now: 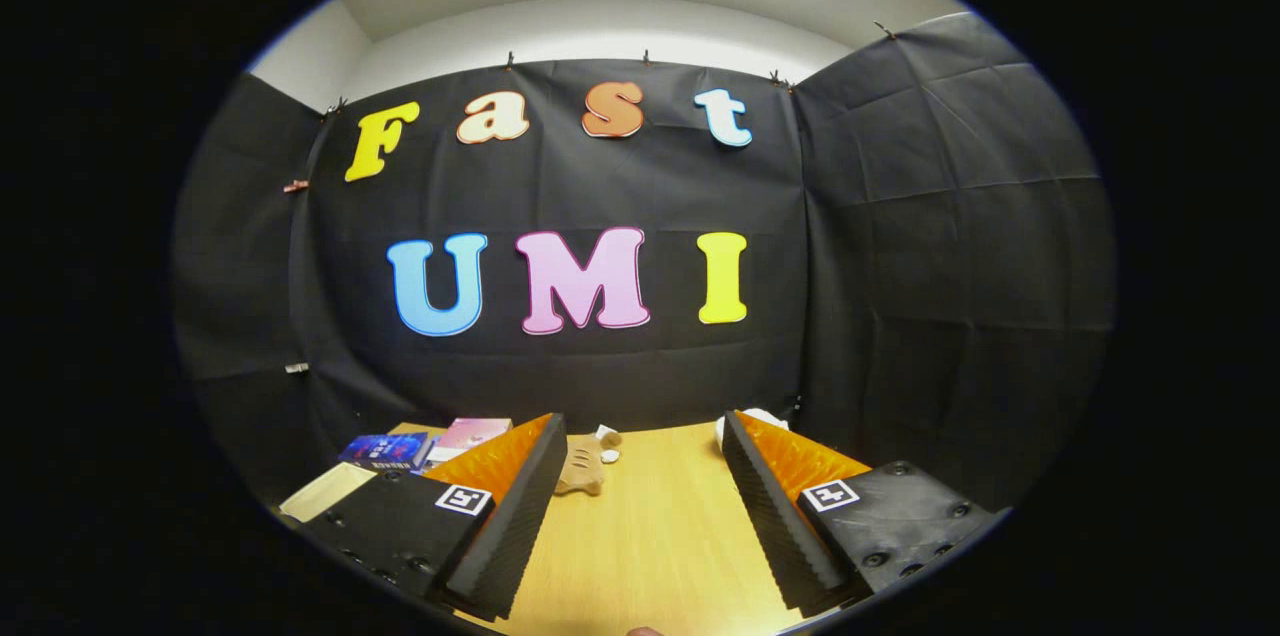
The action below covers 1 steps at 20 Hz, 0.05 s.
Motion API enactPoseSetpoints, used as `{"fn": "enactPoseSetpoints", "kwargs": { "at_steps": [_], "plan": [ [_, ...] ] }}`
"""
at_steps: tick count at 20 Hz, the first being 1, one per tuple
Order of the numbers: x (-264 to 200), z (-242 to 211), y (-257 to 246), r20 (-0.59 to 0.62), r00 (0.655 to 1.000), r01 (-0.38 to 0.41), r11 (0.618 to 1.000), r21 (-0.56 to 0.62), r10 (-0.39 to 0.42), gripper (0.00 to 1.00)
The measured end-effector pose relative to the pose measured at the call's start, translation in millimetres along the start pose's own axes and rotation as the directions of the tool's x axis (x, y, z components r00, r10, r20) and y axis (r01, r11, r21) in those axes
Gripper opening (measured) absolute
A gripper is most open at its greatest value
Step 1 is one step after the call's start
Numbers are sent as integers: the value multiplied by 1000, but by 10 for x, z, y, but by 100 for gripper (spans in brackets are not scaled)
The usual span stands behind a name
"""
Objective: Open the storage box then place both shoes into the box .Put the left shoe in first, then the right shoe, with the right side of both shoes facing outward in a uniform manner.
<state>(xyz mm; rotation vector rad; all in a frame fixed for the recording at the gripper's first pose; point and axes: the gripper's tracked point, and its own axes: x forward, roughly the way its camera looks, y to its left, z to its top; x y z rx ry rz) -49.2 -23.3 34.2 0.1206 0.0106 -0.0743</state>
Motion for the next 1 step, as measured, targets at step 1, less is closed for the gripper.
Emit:
{"fn": "enactPoseSetpoints", "kwargs": {
  "at_steps": [1],
  "plan": [
    [-25,15,21,4,1000,9,1000,0,-9,98]
  ]
}}
